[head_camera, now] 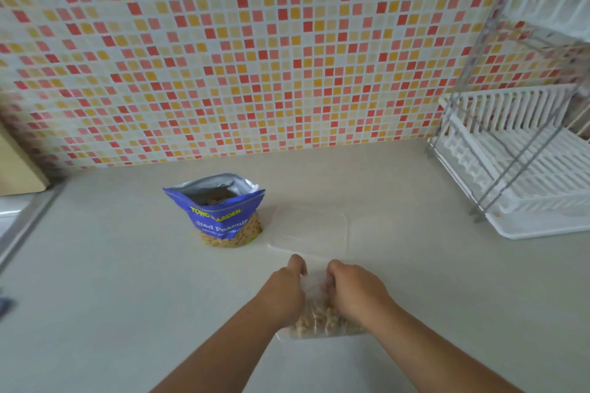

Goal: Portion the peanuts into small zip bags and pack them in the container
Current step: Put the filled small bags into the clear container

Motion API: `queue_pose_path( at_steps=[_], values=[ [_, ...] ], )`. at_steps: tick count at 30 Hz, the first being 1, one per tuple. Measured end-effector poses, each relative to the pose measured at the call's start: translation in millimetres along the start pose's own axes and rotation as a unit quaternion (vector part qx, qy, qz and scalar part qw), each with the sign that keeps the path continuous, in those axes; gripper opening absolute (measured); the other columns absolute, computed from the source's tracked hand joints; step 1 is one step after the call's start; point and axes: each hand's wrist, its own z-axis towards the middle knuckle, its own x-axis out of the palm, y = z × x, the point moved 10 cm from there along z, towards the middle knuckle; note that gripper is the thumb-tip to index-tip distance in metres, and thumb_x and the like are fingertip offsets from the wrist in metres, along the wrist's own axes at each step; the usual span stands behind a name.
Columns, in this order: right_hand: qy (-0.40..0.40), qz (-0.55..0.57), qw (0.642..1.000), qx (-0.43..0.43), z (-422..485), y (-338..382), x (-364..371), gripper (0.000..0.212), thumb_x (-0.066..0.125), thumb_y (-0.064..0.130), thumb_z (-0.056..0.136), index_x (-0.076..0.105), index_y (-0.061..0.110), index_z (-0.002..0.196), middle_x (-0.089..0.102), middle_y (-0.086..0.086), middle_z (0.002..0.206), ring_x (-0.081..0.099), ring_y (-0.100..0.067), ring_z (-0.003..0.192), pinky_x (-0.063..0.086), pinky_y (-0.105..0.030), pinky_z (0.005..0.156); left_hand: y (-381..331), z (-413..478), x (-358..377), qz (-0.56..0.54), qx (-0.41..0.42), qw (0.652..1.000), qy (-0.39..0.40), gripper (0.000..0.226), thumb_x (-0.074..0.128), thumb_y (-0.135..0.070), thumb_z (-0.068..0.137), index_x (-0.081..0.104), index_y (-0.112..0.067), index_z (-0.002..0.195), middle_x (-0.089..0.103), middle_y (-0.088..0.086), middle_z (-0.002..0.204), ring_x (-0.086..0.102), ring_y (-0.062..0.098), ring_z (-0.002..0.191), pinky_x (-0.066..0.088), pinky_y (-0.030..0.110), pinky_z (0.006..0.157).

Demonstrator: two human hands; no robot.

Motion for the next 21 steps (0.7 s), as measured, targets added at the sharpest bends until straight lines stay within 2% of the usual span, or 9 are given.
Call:
queue_pose_path(
  at_steps=[4,7,9,11,14,16,18,21],
  values=[
    [-0.031,-0.049,0.998,-0.017,-5,9,-9,0.018,0.043,0.030,0.093,0.051,0.020,0.106,0.066,-0.003,0.103,0.062,-0.026,0.098,0.041,-0.030,0.071,-2,-8,-3,0.067,0.043,0.996,-0.032,0.045,0.049,-0.005,0.085,0.033,-0.025,0.122,0.049,0.009,0.116,0.059,0.028,0.094,0.047,0.034,0.071],
    [-0.046,-0.044,0.997,-0.031,-8,11,-11,0.022,0.044,0.034,0.093,0.050,0.020,0.110,0.064,-0.004,0.105,0.060,-0.027,0.100,0.045,-0.031,0.076,1,-17,-16,0.108,0.072,0.987,-0.096,0.047,0.051,-0.014,0.087,0.033,-0.028,0.129,0.037,0.000,0.130,0.051,0.023,0.112,0.048,0.035,0.085],
    [-0.085,-0.039,0.994,-0.048,-13,14,-18,0.025,0.048,0.033,0.091,0.052,0.021,0.112,0.063,-0.001,0.105,0.059,-0.025,0.101,0.047,-0.031,0.079,-5,-28,-27,0.160,0.137,0.960,-0.184,0.043,0.054,-0.023,0.085,0.040,-0.028,0.125,0.038,-0.003,0.130,0.046,0.019,0.118,0.051,0.030,0.083],
    [-0.144,-0.059,0.983,-0.097,-21,23,-25,0.025,0.052,0.034,0.082,0.060,0.021,0.102,0.065,0.004,0.097,0.062,-0.021,0.091,0.053,-0.030,0.077,-10,-38,-27,0.158,0.207,0.942,-0.214,0.037,0.052,-0.031,0.077,0.048,-0.029,0.115,0.050,-0.004,0.121,0.050,0.015,0.111,0.052,0.025,0.078],
    [-0.196,-0.034,0.965,-0.170,-37,35,-16,0.028,0.049,0.039,0.082,0.066,0.021,0.096,0.066,0.007,0.096,0.063,-0.015,0.087,0.046,-0.022,0.084,-3,-42,-1,0.189,0.263,0.933,-0.159,0.036,0.040,-0.042,0.089,0.057,-0.024,0.116,0.062,-0.004,0.117,0.060,0.016,0.109,0.037,0.026,0.098],
    [-0.169,-0.058,0.967,-0.182,-42,36,5,0.043,0.039,0.048,0.092,0.069,0.019,0.105,0.070,0.005,0.107,0.067,-0.016,0.098,0.037,-0.026,0.095,13,-37,18,0.252,0.227,0.935,-0.100,0.056,0.023,-0.054,0.094,0.060,-0.022,0.121,0.064,-0.003,0.125,0.061,0.017,0.115,0.024,0.034,0.107],
    [-0.123,-0.106,0.973,-0.163,-38,30,25,0.066,0.018,0.056,0.097,0.070,0.019,0.112,0.070,0.002,0.117,0.067,-0.018,0.109,0.032,-0.028,0.100,25,-34,28,0.294,0.200,0.932,-0.065,0.066,0.017,-0.059,0.093,0.058,-0.020,0.127,0.061,-0.001,0.131,0.058,0.017,0.119,0.013,0.037,0.109],
    [-0.064,-0.116,0.981,-0.140,-32,25,37,0.077,0.007,0.057,0.096,0.072,0.019,0.111,0.070,0.003,0.117,0.066,-0.015,0.110,0.030,-0.029,0.099,32,-32,33,0.291,0.182,0.939,-0.030,0.073,0.017,-0.065,0.090,0.058,-0.017,0.127,0.061,0.002,0.129,0.059,0.018,0.119,0.013,0.040,0.107]
  ],
)
